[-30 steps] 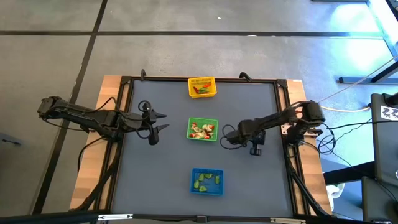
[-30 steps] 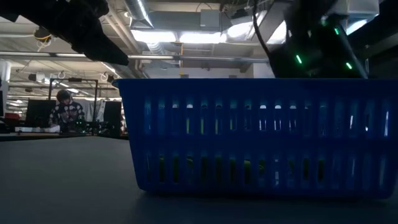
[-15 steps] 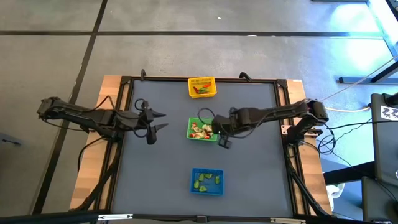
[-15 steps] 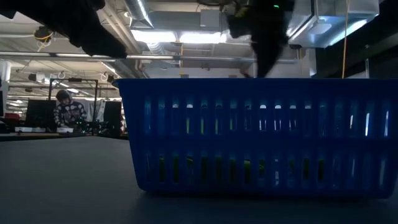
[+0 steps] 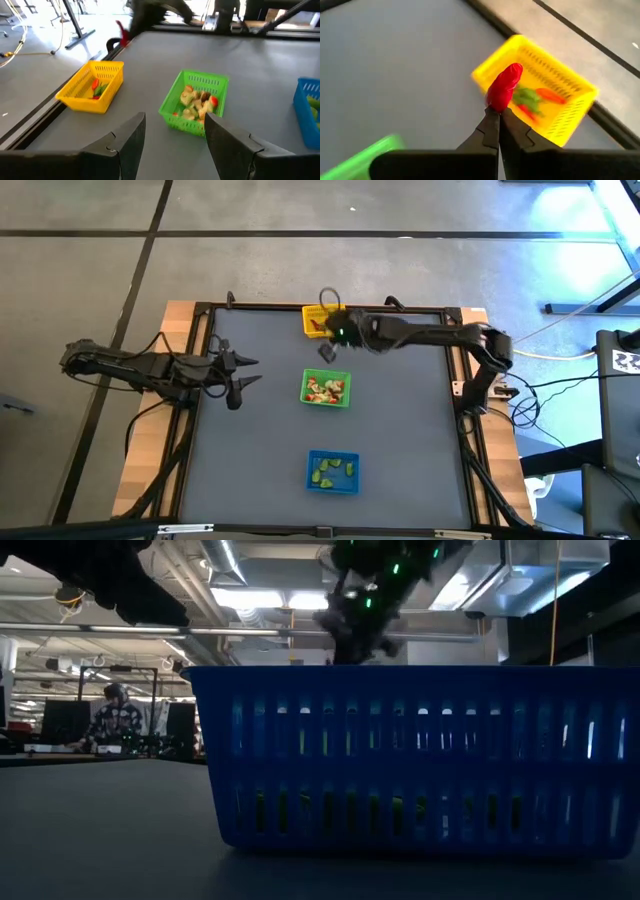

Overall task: Sort produce into baskets
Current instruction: Put the red chili pepper into the yellow bin, then return to Home Position

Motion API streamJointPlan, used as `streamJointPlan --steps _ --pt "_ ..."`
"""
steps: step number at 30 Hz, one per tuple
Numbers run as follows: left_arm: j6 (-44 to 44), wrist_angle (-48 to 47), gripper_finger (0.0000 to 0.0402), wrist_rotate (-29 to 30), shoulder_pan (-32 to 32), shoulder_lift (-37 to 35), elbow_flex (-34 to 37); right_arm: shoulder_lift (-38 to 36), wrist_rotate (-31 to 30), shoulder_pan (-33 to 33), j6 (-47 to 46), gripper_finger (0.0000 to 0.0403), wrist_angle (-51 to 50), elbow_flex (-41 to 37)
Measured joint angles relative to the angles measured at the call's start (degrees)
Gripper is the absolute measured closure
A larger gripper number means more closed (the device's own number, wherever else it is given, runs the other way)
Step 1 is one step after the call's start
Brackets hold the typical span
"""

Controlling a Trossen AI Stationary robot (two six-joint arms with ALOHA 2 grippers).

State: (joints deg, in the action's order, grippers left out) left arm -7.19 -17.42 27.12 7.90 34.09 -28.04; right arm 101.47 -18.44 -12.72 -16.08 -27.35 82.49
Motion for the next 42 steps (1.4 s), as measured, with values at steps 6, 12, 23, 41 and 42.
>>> streamJointPlan --steps 6,12,23,41,42 --pt "-0.02 0.01 0.0202 0.03 0.0 -1.53 1.12 5.27 3.3 -9.44 0.06 0.04 8.3 -0.01" --pt "-0.87 -0.58 0.0202 0.02 0.0 -1.77 2.54 10.11 4.52 -13.95 -0.07 0.04 12.77 -0.08" --pt "-0.17 0.43 0.0202 0.12 -0.22 -0.15 3.27 11.33 5.86 -14.7 0.56 0.0286 13.95 -0.08" --pt "-1.31 -1.59 0.0364 -2.92 -0.44 -0.02 3.27 5.95 24.62 -8.69 18.19 0.0294 12.51 -0.57" --pt "-1.69 -0.73 0.0375 -3.28 -0.42 -0.04 3.27 5.42 26.86 -7.97 18.33 0.0307 12.66 -1.43"
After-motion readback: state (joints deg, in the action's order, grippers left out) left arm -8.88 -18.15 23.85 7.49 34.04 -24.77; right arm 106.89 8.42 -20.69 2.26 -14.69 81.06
